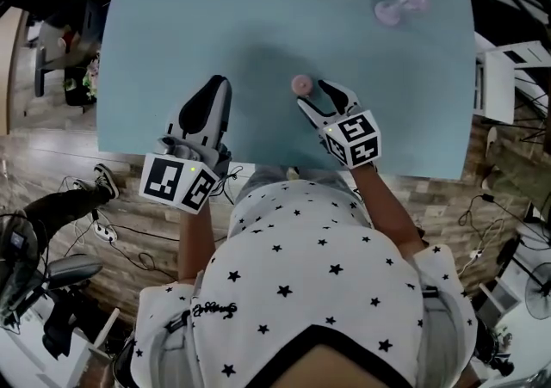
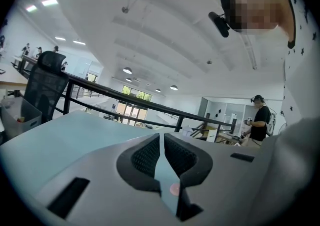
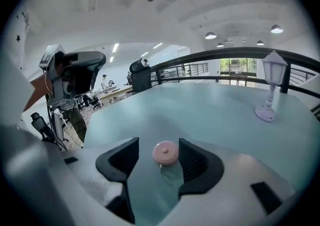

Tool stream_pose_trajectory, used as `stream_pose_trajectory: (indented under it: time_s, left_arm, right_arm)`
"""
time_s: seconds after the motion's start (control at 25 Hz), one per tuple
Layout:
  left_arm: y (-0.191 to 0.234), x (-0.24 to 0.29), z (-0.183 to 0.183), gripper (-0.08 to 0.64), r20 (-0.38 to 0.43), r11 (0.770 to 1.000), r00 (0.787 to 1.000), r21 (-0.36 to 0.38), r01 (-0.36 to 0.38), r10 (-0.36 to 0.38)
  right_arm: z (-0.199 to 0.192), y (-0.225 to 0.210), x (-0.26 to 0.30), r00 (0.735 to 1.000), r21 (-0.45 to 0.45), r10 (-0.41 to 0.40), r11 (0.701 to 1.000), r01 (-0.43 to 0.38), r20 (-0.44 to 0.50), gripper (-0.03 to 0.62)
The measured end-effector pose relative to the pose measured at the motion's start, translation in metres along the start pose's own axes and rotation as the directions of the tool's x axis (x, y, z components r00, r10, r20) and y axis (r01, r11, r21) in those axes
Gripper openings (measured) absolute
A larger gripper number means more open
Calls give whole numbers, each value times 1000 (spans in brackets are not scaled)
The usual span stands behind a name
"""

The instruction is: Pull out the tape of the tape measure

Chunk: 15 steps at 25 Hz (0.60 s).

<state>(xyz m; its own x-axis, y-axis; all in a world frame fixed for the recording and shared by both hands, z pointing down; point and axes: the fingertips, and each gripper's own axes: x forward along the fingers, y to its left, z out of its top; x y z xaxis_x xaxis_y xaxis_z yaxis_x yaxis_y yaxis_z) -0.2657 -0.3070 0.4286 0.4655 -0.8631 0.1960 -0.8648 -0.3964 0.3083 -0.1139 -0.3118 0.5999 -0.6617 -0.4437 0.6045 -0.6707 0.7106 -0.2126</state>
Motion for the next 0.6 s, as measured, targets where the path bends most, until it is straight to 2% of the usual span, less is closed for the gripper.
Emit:
stream_pose_trajectory:
  time_s: [0.24,0.6]
  left_arm:
    - [0,-3,-1,48,5,999,999,-11,-37,37]
    - [3,-12,-5,48,13,996,996,-21,-84,85]
  right_arm:
    - [-10,-3,12,997,-32,33,999,-35,-64,267]
    - [-23,-4,40,988,-115,36,992,-54,-153,276]
